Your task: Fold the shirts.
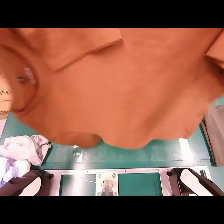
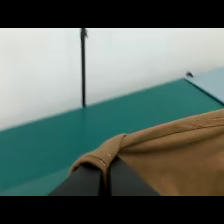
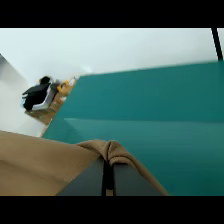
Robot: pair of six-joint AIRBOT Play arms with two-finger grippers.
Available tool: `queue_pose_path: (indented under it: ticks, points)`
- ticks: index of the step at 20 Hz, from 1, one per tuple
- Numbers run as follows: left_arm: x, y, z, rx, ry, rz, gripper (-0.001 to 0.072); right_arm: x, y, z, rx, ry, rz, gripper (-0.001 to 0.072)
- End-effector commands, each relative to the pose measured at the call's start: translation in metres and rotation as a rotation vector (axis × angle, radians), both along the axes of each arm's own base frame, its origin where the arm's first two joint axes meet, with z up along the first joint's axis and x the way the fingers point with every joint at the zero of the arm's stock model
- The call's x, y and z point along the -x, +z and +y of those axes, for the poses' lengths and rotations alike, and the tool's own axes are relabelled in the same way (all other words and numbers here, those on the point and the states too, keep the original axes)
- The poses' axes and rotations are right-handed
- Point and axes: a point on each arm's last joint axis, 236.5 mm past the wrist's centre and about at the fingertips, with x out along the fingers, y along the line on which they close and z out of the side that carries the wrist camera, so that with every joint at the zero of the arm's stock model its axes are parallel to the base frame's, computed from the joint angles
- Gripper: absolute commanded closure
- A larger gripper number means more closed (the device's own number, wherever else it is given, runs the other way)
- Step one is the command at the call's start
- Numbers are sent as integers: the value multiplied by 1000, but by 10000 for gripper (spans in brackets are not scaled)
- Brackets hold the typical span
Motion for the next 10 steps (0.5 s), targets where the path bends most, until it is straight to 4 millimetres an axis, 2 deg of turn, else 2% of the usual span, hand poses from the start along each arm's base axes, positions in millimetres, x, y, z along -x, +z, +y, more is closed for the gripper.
queue_pose_path:
  ticks: [1, 3, 5, 8, 10]
  points:
    - [-92, -94, -18, 80, -94, 221, 681, -71, -96, -23, -73, 9, 161, 697]
    - [-145, -165, -22, 112, -92, 367, 681, -112, -163, -24, -112, 26, 266, 697]
    - [-186, -232, -36, 116, -95, 463, 681, -148, -230, -18, -145, 37, 366, 697]
    - [-221, -318, -68, 90, -115, 551, 681, -180, -324, 0, -194, 38, 513, 697]
    - [-228, -363, -86, 84, -126, 615, 681, -187, -370, 6, -231, 33, 591, 675]
